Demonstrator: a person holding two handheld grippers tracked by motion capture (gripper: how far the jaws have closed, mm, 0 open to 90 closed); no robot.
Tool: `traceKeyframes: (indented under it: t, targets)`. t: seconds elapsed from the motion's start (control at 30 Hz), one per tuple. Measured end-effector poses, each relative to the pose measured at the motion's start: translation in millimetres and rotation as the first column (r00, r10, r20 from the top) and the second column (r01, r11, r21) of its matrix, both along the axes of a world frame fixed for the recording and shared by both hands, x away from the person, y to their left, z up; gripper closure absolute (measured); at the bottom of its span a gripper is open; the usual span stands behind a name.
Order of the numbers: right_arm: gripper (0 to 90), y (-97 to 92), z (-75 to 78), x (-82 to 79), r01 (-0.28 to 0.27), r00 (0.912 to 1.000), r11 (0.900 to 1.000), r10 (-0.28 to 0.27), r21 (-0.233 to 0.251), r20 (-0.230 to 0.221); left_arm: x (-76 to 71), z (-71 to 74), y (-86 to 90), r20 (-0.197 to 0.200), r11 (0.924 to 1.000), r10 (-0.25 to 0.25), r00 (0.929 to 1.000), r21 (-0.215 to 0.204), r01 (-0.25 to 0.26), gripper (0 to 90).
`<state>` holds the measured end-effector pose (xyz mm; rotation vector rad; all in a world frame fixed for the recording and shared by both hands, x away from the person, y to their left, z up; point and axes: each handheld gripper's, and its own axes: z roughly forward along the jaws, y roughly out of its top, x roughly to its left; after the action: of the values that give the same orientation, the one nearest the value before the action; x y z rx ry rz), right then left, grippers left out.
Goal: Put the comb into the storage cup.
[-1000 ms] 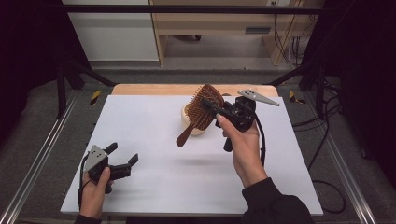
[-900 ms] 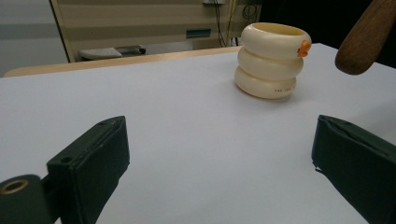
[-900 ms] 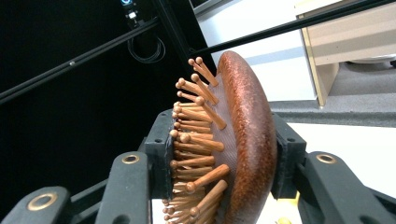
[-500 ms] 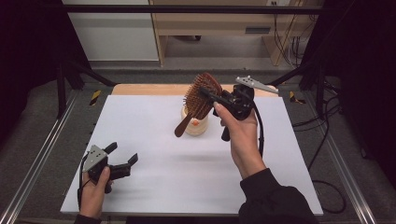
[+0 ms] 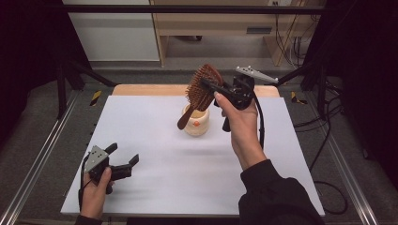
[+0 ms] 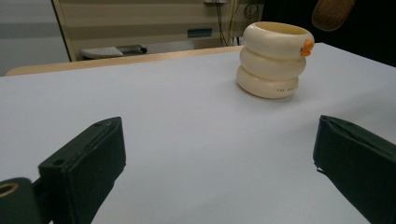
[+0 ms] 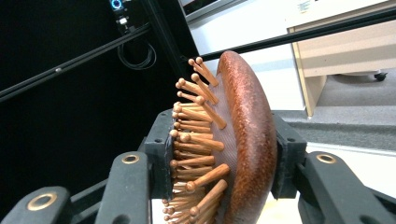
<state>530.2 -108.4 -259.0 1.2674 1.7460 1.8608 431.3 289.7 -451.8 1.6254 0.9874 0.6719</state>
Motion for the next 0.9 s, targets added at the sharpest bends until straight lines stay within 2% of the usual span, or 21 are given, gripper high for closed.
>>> traceKeyframes:
  t: [0.33,0.47,0.73,0.9]
  targets:
    - [52.6,-4.6,-0.7,24.0,0.042,0.9991,0.9991,-0.042,0.004,0.001,0.6,-0.6,-0.5,-0.003,1.0,-0.003,1.0,-0.001,0.003,2.4]
    - [52.6,-6.3,-0.8,33.6,0.054,0.9985,0.9982,-0.055,0.024,0.0,1.0,-0.8,-0.6,-0.003,1.0,-0.002,1.0,0.005,0.002,2.4]
    - [52.6,-7.7,-1.1,55.8,0.095,0.9955,0.9949,-0.095,0.033,-0.004,1.6,-0.8,-0.1,-0.003,0.9999,-0.004,1.0,-0.01,0.004,2.4]
    - [52.6,-8.4,-1.8,61.6,0.133,0.9909,0.9906,-0.133,0.033,0.019,2.8,-1.1,0.7,-0.004,0.9999,-0.003,1.0,-0.013,0.003,2.4]
